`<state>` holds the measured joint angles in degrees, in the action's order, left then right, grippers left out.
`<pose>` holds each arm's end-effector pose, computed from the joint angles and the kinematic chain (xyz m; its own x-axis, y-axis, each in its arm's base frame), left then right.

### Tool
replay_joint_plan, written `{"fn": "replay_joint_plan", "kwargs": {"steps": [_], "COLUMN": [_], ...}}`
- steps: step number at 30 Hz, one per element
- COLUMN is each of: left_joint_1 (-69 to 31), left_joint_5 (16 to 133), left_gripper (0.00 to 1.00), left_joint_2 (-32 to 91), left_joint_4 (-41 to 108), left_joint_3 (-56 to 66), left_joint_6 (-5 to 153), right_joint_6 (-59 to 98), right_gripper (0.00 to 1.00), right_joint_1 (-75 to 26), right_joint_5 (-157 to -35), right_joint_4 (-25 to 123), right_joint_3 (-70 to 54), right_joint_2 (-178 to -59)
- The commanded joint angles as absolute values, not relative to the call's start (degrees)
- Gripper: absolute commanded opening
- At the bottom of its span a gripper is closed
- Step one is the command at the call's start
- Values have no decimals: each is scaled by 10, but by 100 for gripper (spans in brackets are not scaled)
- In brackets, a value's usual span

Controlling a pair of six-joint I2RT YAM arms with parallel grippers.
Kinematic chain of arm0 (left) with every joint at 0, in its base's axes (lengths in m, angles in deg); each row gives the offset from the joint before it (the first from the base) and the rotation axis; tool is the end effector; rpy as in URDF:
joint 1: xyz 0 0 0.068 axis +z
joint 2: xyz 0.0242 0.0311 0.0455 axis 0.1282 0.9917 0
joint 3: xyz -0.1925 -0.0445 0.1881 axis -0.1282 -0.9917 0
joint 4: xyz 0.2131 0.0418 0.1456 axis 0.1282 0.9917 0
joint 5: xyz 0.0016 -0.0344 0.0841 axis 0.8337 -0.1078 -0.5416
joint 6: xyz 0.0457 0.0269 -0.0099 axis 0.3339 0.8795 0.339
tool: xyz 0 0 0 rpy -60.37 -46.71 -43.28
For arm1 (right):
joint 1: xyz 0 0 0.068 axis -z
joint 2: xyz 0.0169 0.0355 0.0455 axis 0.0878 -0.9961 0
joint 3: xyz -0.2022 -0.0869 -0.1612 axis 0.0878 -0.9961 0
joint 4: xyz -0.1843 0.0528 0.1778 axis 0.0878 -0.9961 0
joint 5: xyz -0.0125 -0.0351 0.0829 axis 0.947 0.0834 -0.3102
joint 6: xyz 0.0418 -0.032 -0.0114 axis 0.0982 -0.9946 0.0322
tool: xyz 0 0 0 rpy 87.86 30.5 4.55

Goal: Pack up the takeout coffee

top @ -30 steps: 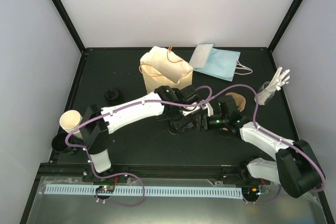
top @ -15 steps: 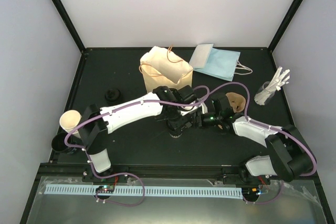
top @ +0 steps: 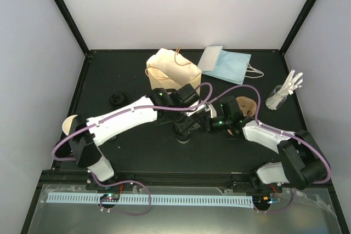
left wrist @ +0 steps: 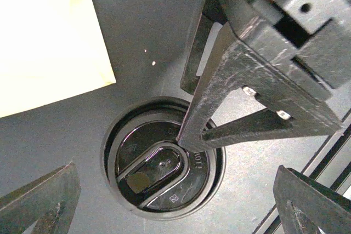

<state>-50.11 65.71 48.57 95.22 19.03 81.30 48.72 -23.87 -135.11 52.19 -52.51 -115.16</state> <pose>0.1783 -0.2791 0.3007 -0.5619 0.7341 -0.3813 0.7994 0.6004 -0.0220 0.2036 0.1421 0.1681 -0.9559 -0.0673 -0.2858 -0.2829 0.4713 0.8354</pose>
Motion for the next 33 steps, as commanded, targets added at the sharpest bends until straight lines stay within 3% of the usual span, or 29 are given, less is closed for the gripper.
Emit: {"fn": "replay_joint_plan", "kwargs": {"steps": [1, 11, 33], "left_joint_1": [-500, -500, -458], "left_joint_5": [642, 606, 586], "left_gripper": [99, 99, 99], "left_joint_2": [448, 399, 269], "left_joint_4": [931, 925, 894], "left_joint_3": [212, 190, 80], "left_joint_6": [808, 790, 754], "right_joint_6": [476, 462, 357], "right_gripper": [65, 68, 100], "right_joint_1": [-241, -241, -241], "right_joint_5": [-1311, -1302, -1236], "right_joint_4": [490, 460, 309], "right_joint_3": [-517, -497, -426], "right_joint_2": [-1151, -1123, -1034]}}
